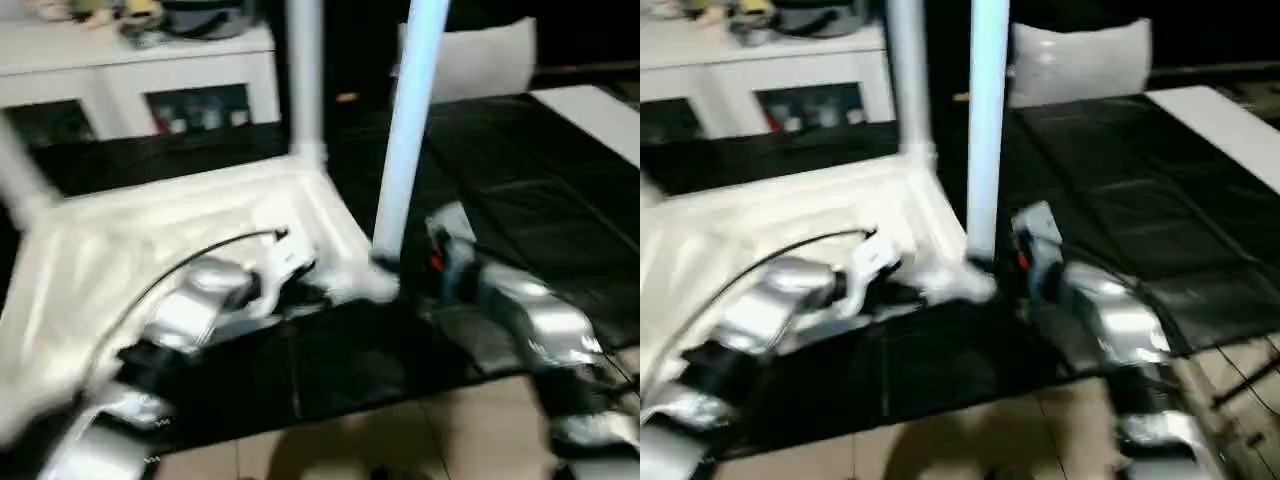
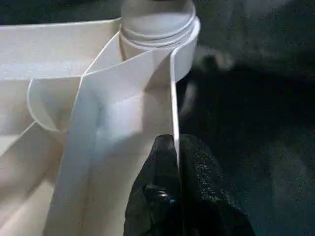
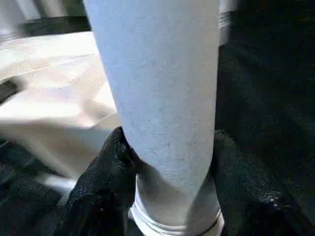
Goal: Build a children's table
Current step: Rotate leg to tighten
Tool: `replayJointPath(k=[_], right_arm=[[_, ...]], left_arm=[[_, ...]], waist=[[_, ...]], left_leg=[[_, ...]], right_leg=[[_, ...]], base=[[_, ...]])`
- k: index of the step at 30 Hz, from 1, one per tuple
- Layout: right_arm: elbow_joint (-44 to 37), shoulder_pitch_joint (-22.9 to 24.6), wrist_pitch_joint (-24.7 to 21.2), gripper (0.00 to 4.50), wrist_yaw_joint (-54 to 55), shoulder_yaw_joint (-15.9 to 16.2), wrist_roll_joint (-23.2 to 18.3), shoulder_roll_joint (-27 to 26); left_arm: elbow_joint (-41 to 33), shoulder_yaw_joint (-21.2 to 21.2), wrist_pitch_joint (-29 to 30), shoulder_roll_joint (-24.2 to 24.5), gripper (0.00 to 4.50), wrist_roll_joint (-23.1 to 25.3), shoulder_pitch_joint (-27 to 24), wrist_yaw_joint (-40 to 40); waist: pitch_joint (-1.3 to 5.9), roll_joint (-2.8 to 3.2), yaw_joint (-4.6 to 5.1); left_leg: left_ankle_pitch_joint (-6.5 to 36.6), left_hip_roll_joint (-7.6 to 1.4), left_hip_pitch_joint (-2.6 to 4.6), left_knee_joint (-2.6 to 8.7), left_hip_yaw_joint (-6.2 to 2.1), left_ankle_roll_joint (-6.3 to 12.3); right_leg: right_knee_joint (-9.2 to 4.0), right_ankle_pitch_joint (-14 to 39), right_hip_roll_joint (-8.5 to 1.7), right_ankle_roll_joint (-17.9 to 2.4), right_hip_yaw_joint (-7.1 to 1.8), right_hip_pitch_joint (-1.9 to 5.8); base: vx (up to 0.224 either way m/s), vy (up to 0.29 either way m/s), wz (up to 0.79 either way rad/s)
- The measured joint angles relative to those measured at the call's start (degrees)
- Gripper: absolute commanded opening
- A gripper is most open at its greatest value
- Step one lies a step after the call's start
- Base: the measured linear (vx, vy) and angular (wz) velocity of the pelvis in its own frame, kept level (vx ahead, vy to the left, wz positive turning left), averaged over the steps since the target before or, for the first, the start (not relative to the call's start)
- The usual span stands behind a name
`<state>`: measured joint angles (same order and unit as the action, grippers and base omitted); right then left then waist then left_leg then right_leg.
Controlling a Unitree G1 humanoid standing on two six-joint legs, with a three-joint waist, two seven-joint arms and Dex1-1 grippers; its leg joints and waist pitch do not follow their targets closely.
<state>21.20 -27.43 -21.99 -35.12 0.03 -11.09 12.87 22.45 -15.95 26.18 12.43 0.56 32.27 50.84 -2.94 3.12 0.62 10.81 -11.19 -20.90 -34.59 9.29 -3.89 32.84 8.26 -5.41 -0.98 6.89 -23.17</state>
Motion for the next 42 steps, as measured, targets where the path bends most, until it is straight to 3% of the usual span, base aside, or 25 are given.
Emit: replayJointPath(k=[2, 4, 6, 8, 12, 18, 22, 28, 30, 34, 42], right_arm=[[1.22, 0.01, 1.63, 1.96, 2.86, -0.71, 0.27, -1.74], [1.79, 0.01, 2.36, 2.64, 4.54, -1.83, 0.14, -3.20], [1.72, 0.04, 1.90, 2.66, 4.81, -2.96, -0.92, -4.20], [1.24, 0.62, 1.03, 2.99, 4.75, -3.67, -1.42, -4.16], [0.16, 1.50, 0.83, 3.20, 2.66, -3.43, -1.83, -3.00], [-0.79, 3.21, 1.90, 3.78, -3.55, -1.35, -2.22, 1.68], [-0.87, 4.36, 4.03, 4.13, -12.83, 0.55, -1.76, 8.72], [-2.54, 5.04, 7.86, 4.13, -29.17, 4.55, -1.77, 17.32], [-2.61, 5.04, 8.84, 3.88, -31.83, 4.80, -1.83, 18.65], [-3.04, 5.25, 9.13, 3.55, -38.46, 6.86, -2.88, 19.61], [-5.14, 5.94, 8.65, 2.90, -46.06, 9.88, -5.41, 19.34]], left_arm=[[0.01, 0.29, 0.74, -1.26, 0.00, 0.43, -0.19, -2.30], [0.01, 0.77, 1.41, -2.19, 0.00, 0.43, -0.25, -3.83], [-0.14, 0.92, 1.50, -2.47, 0.00, 0.41, -0.25, -3.82], [-0.45, -0.15, 1.41, -2.74, 0.00, 0.41, -0.38, -3.56], [-0.72, -0.80, 0.80, -2.41, 0.00, 0.37, -0.43, -2.58], [-0.69, -2.31, -1.70, 0.17, 0.00, 0.41, -0.46, 0.22], [-0.66, -3.95, -6.71, 4.01, 0.00, 0.32, -0.96, 6.38], [-0.63, -5.41, -13.78, 10.72, 0.00, 0.00, -1.27, 16.94], [-0.63, -5.72, -14.79, 11.97, 0.00, -0.37, -1.36, 19.21], [-0.91, -6.97, -17.07, 13.73, 0.00, -0.95, -1.41, 23.67], [-1.86, -8.66, -20.11, 15.37, 0.00, -1.88, -2.06, 28.62]], waist=[[0.01, 0.04, 0.07], [0.01, 0.04, -0.09], [0.01, 0.04, -0.33], [0.03, 0.08, -1.04], [0.04, 0.10, -2.26], [0.00, 0.18, -2.97], [-0.03, 0.23, -3.79], [-0.07, 0.28, -4.72], [-0.06, 0.28, -5.07], [-0.06, 0.28, -5.98], [-0.05, 0.23, -6.64]], left_leg=[[0.00, -0.01, -0.14, 0.09, -0.07, 0.00], [0.01, 0.00, -0.18, 0.13, -0.15, -0.01], [0.03, 0.00, -0.18, 0.24, -0.19, -0.01], [0.08, 0.05, -0.19, 0.37, -0.25, -0.05], [0.02, 0.04, -0.24, 0.40, -0.27, 0.14], [0.19, 0.06, -0.19, 0.37, -0.26, -0.16], [0.18, 0.03, -0.13, 0.23, -0.24, -0.16], [0.18, -0.02, -0.17, 0.11, -0.23, -0.15], [0.18, -0.02, -0.15, 0.10, -0.21, -0.15], [0.18, -0.05, -0.14, 0.10, -0.11, -0.15], [0.17, -0.11, -0.10, 0.07, 0.07, -0.15]], right_leg=[[0.02, -0.01, 0.01, 0.00, 0.04, -0.10], [0.11, -0.05, 0.02, -0.03, 0.05, -0.10], [0.12, -0.06, 0.03, -0.04, 0.06, -0.10], [0.12, -0.05, 0.03, -0.04, 0.06, -0.13], [0.18, -0.13, 0.05, -0.26, 0.03, -0.24], [0.18, -0.06, 0.04, -0.13, 0.01, -0.24], [0.23, -0.07, 0.04, -0.11, -0.01, -0.22], [0.25, -0.08, 0.03, -0.11, -0.02, -0.20], [0.26, -0.10, 0.03, -0.14, -0.04, -0.20], [0.30, -0.13, 0.03, -0.20, -0.03, -0.20], [0.31, -0.10, 0.02, -0.14, -0.08, -0.18]], base=[[0.000, 0.000, 0.00], [0.000, 0.000, 0.00], [0.000, 0.000, 0.00], [0.000, 0.000, 0.00], [0.000, 0.000, 0.00], [0.000, 0.000, 0.00], [0.000, 0.000, 0.00], [0.000, 0.000, 0.00], [0.000, 0.000, 0.00], [0.000, 0.000, 0.00], [0.000, 0.000, 0.00]])
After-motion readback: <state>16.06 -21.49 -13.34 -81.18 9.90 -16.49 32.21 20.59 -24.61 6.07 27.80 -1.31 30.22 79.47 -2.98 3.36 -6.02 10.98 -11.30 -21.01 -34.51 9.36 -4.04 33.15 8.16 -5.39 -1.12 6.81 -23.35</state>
